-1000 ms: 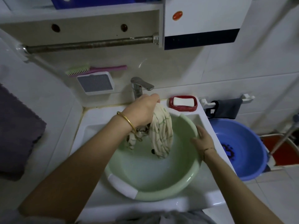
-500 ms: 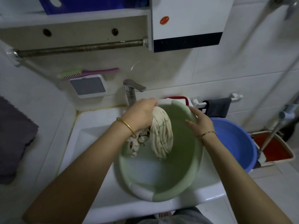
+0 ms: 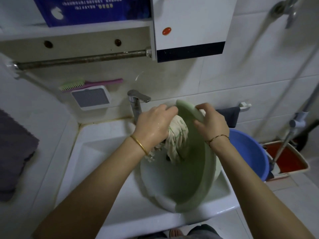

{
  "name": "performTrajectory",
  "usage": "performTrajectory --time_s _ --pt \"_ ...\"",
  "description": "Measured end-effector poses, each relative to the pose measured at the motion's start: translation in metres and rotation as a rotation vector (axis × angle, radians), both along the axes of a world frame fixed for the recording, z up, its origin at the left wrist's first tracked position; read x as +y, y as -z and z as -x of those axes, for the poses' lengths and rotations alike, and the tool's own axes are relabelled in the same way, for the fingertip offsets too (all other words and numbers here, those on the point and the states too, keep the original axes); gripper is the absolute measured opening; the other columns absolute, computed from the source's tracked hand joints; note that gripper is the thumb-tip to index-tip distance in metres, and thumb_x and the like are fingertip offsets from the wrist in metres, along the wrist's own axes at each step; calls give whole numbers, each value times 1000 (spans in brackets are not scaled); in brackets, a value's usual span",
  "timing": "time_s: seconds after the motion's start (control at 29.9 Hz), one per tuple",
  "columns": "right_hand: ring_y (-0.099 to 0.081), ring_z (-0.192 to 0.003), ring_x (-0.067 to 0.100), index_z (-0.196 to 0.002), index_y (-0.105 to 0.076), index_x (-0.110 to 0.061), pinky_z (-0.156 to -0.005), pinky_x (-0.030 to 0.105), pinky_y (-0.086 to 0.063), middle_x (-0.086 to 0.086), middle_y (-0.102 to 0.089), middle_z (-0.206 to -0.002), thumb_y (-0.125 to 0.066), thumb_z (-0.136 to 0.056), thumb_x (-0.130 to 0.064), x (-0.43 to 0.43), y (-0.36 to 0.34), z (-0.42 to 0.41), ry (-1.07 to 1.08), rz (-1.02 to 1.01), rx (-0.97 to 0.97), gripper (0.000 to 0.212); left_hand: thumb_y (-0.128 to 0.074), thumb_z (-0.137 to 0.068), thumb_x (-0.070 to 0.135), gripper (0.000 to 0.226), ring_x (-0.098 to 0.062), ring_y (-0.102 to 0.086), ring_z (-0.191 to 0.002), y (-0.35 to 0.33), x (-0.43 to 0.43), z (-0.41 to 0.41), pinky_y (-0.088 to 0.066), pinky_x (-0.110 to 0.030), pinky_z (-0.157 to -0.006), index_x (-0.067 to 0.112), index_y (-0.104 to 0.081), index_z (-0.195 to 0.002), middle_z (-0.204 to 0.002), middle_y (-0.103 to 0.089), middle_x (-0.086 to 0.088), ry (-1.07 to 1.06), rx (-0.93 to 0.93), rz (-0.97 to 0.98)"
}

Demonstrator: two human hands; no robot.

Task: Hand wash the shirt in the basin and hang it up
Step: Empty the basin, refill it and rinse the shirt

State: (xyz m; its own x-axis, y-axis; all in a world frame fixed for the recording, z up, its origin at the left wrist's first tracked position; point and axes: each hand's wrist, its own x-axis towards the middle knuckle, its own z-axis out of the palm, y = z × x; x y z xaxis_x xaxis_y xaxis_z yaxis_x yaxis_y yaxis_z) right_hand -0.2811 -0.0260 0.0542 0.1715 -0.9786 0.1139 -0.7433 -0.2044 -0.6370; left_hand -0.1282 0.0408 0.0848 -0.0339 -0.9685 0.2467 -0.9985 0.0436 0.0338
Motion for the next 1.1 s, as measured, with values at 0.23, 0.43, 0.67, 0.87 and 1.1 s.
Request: performTrajectory --time_s 0.23,0.43,0.67,0.87,1.1 --pt "-59 -94 29 -124 -51 -36 -76 41 -49 1 -67 -100 -56 -89 -34 10 -13 -9 -4 116 144 36 -51 -75 3 39 -27 -58 -97 7 4 -5 -31 -39 -101 24 -52 -107 -96 -57 -2 19 -59 51" --pt "-61 -86 27 -125 -50 -38 -85 37 -29 0 -70 -95 -50 -91 -29 23 -18 -18 -35 267 244 35 -50 -75 3 39 -23 -59 -96 11 5 -8 -27 -40 -106 24 -53 -107 -95 -57 1 15 -68 40" --pt "-46 -71 24 -125 -47 -38 -81 34 -26 -2 -68 -93 -49 -90 -23 37 -28 -19 -75 281 257 38 -51 -74 6 37 -22 -58 -99 9 6 -6 -28 -39 -106 25 -52 -106 -95 -57 2 20 -41 26" --pt "-57 -79 26 -126 -46 -37 -82 34 -27 -2 -66 -87 -50 -89 -20 45 -34 -18 -78 279 258 41 -53 -70 4 36 -26 -60 -96 9 5 -6 -32 -41 -103 23 -54 -100 -92 -59 0 18 -2 70" --pt "-61 -80 26 -124 -47 -36 -85 37 -31 -1 -69 -84 -51 -85 -16 52 -39 -22 -103 323 224 45 -52 -70 0 30 -27 -59 -89 4 9 -4 -37 -40 -97 18 -57 -93 -83 -57 0 15 59 143"
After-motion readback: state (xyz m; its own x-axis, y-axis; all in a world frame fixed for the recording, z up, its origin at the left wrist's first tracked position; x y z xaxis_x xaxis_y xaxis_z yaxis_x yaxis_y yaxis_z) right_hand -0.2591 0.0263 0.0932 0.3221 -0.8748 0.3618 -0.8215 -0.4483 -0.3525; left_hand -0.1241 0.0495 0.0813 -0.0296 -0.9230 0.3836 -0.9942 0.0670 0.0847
